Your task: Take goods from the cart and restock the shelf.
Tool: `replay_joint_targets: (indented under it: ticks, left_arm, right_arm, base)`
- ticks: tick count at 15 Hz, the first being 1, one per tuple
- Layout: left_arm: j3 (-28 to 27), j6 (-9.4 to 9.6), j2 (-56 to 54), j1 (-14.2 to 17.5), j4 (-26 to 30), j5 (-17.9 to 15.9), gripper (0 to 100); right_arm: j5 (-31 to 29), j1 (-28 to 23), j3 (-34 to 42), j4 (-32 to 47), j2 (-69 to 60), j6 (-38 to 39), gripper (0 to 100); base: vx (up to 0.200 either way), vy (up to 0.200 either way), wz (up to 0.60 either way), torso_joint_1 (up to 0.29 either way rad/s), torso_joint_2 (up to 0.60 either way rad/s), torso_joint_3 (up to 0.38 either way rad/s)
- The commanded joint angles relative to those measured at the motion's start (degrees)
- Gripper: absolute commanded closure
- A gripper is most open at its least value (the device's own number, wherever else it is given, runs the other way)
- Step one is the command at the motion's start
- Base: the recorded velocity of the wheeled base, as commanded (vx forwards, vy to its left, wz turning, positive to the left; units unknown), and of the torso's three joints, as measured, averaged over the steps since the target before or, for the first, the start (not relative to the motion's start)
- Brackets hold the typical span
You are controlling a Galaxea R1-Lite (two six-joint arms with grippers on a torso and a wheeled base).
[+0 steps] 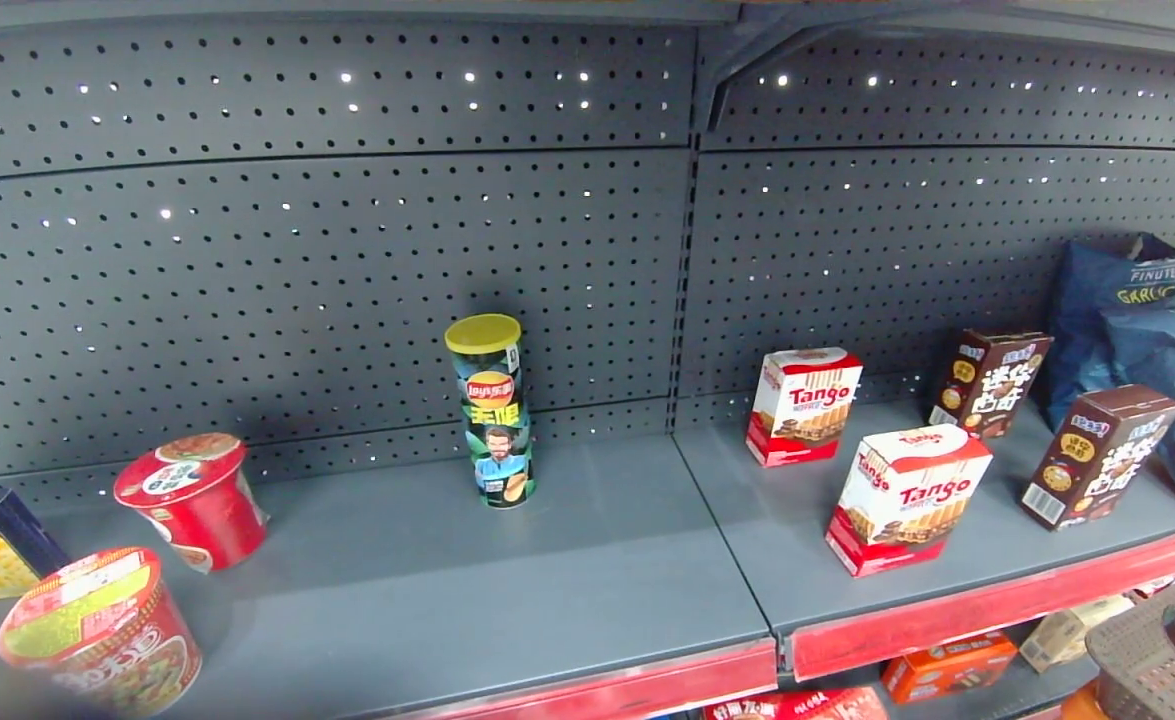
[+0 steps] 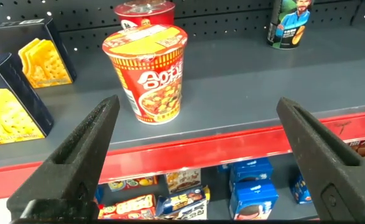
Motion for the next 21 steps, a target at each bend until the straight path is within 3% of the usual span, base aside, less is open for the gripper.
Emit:
replay_joint_targets:
  ticks: [1, 4, 7, 11, 15, 21]
  left_arm:
    - [0.00, 0.17, -0.02, 0.01, 0.00, 0.00, 0]
    - [0.00, 0.34, -0.02, -0.08, 0.00, 0.00, 0]
    - [0.00, 0.43, -0.02, 0.01, 0.00, -0.36, 0]
    - [0.00, 0.34, -0.02, 0.01, 0.00, -3.61, 0]
    - [0.00, 0.08, -0.02, 0.01, 0.00, -3.52, 0]
    - [0.00, 0.08, -0.02, -0.08, 0.00, -3.61, 0]
  right_arm:
    - [2.43, 0.37, -0.04, -0.10, -0.10, 0.01, 100]
    - [8.67, 0.72, -0.48, -0.10, 0.33, 0.01, 100]
    - [8.76, 0.72, -0.92, -0.18, -0.10, 0.01, 100]
    - [8.23, 0.10, -0.92, -0.10, 1.13, 0.01, 100]
    - [8.67, 0.72, -0.30, 0.08, 1.21, -0.08, 100]
    - [8.76, 0.19, -1.36, -0.18, -2.65, -0.08, 100]
  base:
    - [0.000, 0.000, 0.00, 0.000, 0.00, 0.000]
    - [0.000, 0.000, 0.00, 0.000, 0.00, 0.000]
    - [0.000, 0.000, 0.00, 0.000, 0.00, 0.000]
    - [-0.050, 0.000, 0.00, 0.002, 0.00, 0.001]
    - [0.000, 0.000, 0.45, -0.004, 0.00, 0.005]
    - [0.000, 0.000, 0.00, 0.000, 0.00, 0.000]
